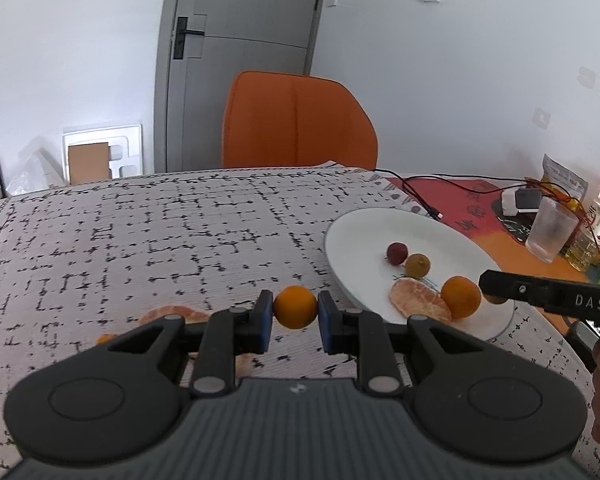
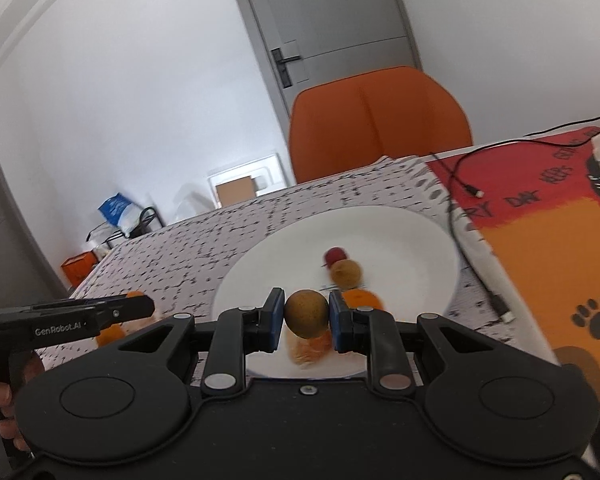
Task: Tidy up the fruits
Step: 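Carry the tangerine and brown fruit in both grippers over the white plate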
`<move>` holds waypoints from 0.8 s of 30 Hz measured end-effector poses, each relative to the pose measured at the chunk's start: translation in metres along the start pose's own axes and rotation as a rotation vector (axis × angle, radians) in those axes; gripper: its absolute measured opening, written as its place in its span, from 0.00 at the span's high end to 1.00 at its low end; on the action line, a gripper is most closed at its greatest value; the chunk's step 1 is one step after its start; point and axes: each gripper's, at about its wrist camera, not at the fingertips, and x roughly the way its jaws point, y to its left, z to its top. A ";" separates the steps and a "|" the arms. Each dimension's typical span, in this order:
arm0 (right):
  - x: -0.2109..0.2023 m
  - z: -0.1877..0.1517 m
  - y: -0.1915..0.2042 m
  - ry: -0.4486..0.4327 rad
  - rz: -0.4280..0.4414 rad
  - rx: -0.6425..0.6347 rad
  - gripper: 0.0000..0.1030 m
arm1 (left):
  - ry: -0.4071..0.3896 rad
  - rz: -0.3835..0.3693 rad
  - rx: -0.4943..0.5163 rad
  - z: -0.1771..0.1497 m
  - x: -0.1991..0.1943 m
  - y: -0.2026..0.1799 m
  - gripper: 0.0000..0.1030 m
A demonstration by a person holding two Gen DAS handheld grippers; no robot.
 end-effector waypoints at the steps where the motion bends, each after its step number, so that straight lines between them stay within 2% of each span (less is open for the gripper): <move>1: -0.001 0.000 -0.003 -0.003 -0.007 0.005 0.79 | 0.002 -0.001 0.002 0.000 0.001 -0.002 0.78; 16: 0.000 -0.005 -0.040 -0.005 -0.060 0.074 0.79 | 0.022 -0.028 0.050 0.005 0.019 -0.028 0.78; 21: 0.002 -0.002 -0.042 -0.037 -0.074 0.064 0.78 | 0.025 -0.035 0.068 0.008 0.025 -0.036 0.78; 23: 0.002 0.000 -0.041 -0.052 -0.070 0.054 0.71 | 0.026 -0.037 0.074 0.010 0.028 -0.039 0.78; 24: 0.001 0.000 -0.041 -0.064 -0.071 0.054 0.71 | 0.027 -0.040 0.079 0.011 0.030 -0.041 0.78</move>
